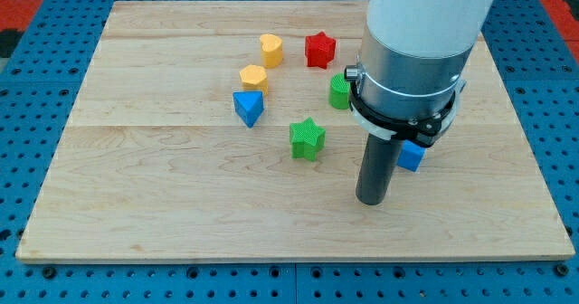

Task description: Place the blue triangle to the left of the green star

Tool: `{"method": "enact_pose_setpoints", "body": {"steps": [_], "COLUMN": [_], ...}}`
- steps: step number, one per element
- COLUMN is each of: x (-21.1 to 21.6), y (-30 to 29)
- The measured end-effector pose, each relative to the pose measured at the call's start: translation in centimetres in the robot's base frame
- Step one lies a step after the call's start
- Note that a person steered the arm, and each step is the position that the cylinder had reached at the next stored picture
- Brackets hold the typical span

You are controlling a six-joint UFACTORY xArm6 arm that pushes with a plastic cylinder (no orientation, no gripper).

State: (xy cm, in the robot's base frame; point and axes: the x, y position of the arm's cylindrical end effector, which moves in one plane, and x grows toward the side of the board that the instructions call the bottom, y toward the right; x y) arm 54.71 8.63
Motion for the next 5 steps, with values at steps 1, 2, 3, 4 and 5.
{"method": "enact_pose_setpoints", "body": {"steps": [1,2,3,4,5], "x": [0.0,3.7,-1.3,-8.5,-11.6], "y": [0.0,3.8,11.0,14.9,14.4]}}
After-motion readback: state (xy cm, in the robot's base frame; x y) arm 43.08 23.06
